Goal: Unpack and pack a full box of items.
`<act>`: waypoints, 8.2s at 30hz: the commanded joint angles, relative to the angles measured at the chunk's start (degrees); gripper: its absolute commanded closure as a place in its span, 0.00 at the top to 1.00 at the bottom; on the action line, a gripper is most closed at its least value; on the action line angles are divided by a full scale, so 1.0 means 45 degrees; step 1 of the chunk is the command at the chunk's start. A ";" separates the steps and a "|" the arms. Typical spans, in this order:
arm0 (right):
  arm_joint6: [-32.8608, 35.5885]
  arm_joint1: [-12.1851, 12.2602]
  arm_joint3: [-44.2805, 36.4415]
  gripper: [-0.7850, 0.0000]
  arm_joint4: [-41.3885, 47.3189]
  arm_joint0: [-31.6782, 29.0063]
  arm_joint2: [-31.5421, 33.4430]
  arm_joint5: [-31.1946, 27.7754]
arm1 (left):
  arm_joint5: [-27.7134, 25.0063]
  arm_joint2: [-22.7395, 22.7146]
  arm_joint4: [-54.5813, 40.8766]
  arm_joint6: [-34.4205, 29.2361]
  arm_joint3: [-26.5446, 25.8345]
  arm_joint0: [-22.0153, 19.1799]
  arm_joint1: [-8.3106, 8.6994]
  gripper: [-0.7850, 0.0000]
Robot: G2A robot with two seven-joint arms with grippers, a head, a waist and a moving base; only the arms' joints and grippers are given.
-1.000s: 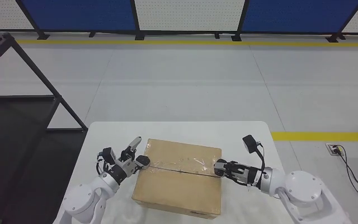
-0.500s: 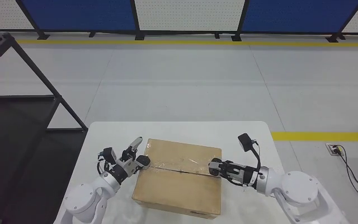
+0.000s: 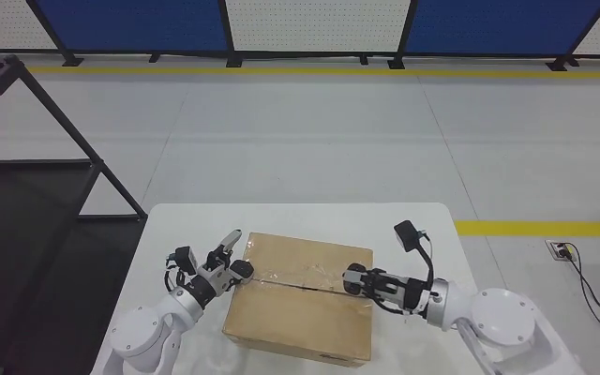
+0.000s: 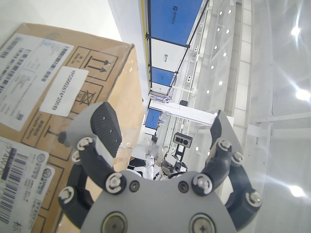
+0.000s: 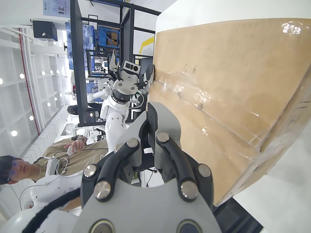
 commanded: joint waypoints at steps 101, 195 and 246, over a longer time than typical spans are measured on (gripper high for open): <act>-0.2684 -0.1667 -0.2310 0.00 0.1788 0.3755 -0.4520 0.1319 | 0.0063 0.0297 -0.0114 0.0174 0.0085 -0.0085 0.0071 1.00; -0.6026 -0.2419 -0.3228 0.00 0.4832 0.1494 -0.2898 0.2446 | -0.2611 -0.1072 -0.2062 0.0202 -0.0637 0.1222 0.0078 1.00; -0.8618 -0.2214 -0.5215 0.00 0.5191 -0.3875 0.0407 0.2302 | -0.2768 -0.1126 -0.2186 0.0809 -0.0623 0.0919 0.0072 1.00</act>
